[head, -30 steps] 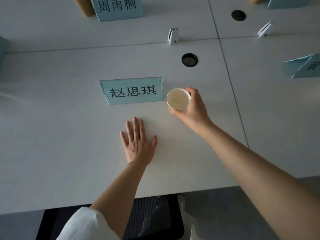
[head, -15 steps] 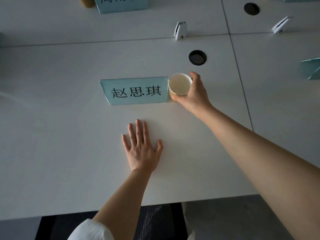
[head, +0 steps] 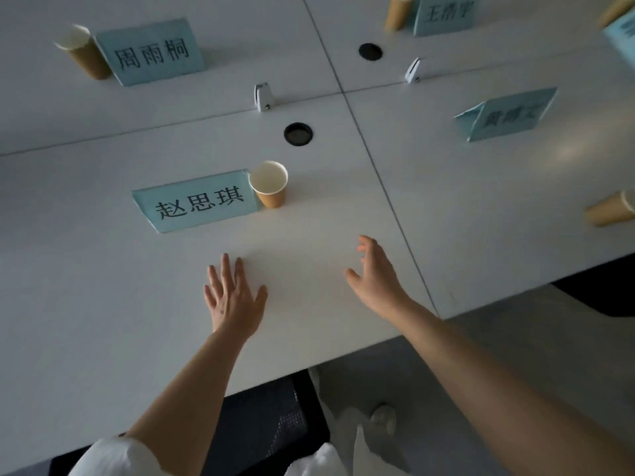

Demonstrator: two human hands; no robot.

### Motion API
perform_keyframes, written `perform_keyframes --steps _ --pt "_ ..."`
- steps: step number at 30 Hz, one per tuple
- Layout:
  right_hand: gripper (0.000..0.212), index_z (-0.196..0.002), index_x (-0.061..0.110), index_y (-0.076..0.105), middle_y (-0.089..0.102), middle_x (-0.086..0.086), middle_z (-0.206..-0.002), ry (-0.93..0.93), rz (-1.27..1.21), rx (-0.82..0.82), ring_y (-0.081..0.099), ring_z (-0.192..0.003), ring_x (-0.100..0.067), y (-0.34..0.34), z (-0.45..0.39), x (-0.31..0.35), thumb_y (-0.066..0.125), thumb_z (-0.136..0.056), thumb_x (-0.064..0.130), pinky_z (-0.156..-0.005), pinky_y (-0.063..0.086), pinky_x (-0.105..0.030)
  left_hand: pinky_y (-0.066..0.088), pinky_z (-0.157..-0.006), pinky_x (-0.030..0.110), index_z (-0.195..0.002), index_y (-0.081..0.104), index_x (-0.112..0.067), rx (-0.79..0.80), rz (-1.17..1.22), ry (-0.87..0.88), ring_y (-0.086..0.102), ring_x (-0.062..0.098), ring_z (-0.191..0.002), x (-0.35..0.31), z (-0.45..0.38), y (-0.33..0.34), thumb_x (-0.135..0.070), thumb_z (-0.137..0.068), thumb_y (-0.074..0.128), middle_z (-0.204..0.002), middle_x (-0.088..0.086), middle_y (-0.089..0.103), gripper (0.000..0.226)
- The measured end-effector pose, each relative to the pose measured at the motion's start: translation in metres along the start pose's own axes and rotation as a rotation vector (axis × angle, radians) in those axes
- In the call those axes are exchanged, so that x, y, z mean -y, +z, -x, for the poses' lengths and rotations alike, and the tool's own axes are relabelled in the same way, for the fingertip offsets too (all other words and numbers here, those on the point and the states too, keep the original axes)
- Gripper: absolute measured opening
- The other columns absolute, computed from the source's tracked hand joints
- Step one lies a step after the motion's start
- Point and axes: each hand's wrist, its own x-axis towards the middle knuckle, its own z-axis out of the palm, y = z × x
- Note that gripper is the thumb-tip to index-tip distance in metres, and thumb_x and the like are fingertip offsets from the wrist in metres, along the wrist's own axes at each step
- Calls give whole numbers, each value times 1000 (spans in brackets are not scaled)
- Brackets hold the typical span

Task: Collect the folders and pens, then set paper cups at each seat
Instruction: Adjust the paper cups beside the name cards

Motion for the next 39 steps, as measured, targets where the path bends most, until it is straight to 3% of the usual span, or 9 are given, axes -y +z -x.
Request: perform_keyframes --steps 9,13,18,22,30,39 --pt "52 -134 0 40 50 -17 -130 158 -134 -141 53 -119 -31 -87 91 -117 61 -87 8 -100 44 -40 16 -120 40 -151 30 -12 18 188 299 13 23 -150 -125 101 63 -35 -99 43 -158 6 29 58" --pt "49 -135 5 40 49 -11 -131 211 -168 -170 51 -120 -24 -138 129 -186 57 -90 10 -102 42 -38 26 -115 40 -146 39 -11 14 322 249 25 24 -146 -207 156 105 -25 -99 47 -151 8 41 49" --pt "51 -137 7 40 49 -9 -133 223 -170 -224 51 -122 -23 -196 171 -264 58 -90 12 -101 43 -42 26 -117 38 -145 41 -11 22 365 301 28 22 -144 -312 217 146 -17 -97 51 -151 8 42 50" --pt "50 -136 5 42 51 -10 -132 255 -225 -299 54 -119 -23 -248 192 -309 59 -90 11 -100 45 -37 27 -117 40 -149 35 -16 25 363 365 26 19 -145 -384 248 160 -22 -98 47 -152 4 40 52" --pt "46 -136 11 42 53 -5 -130 230 -312 -334 56 -110 -15 -322 169 -355 55 -92 16 -89 43 -24 29 -116 42 -149 33 -14 -36 336 435 26 23 -145 -476 228 166 -20 -99 47 -149 10 43 52" --pt "56 -137 7 37 50 -11 -130 237 -227 -250 54 -117 -25 -385 56 -393 62 -88 15 -100 45 -36 14 -122 42 -154 12 -16 -15 275 353 5 23 -150 -560 146 188 -27 -99 46 -161 5 19 66"
